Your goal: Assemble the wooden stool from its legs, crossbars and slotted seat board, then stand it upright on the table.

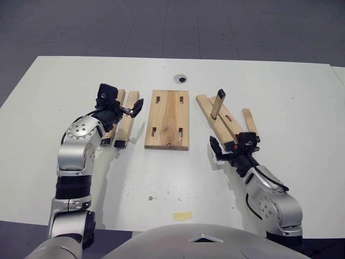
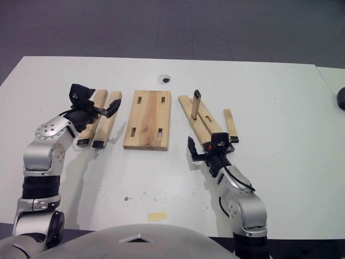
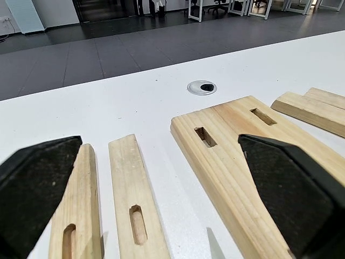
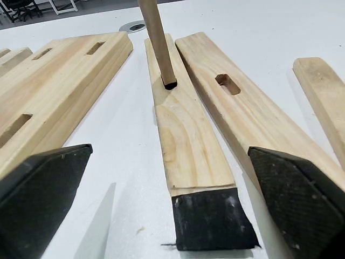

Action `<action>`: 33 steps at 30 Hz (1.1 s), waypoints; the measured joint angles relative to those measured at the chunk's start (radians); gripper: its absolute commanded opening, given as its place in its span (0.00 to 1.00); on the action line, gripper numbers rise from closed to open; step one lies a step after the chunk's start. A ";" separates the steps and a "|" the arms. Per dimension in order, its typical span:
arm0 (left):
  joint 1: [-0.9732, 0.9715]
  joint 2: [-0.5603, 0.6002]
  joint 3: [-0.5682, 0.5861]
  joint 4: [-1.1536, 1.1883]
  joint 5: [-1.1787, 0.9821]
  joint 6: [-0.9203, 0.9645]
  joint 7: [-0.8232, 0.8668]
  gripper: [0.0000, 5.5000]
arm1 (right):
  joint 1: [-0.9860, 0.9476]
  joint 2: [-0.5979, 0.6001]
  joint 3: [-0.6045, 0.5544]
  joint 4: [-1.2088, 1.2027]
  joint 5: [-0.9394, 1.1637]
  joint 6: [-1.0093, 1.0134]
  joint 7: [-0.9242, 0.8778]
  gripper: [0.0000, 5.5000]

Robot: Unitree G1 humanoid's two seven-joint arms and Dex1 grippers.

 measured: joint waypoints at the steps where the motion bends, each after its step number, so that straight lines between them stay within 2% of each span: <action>1: 0.000 -0.003 0.000 0.000 0.000 -0.001 0.001 0.98 | -0.004 -0.012 0.006 0.000 0.000 0.007 0.013 0.98; 6: 0.000 -0.034 -0.005 0.000 0.000 -0.017 0.014 0.98 | -0.032 -0.086 0.073 0.011 -0.067 0.017 0.064 0.98; 13: 0.000 -0.039 -0.006 0.000 0.002 -0.019 0.026 0.98 | -0.062 -0.093 0.078 0.033 -0.093 0.016 0.081 0.98; 19: 0.000 -0.048 -0.018 0.002 0.014 -0.033 0.027 0.98 | -0.123 -0.031 0.094 0.111 -0.110 0.057 0.048 0.80; 33: 0.000 -0.060 -0.033 0.017 0.024 -0.039 0.027 0.98 | -0.162 -0.088 0.104 0.127 -0.164 0.097 0.063 0.43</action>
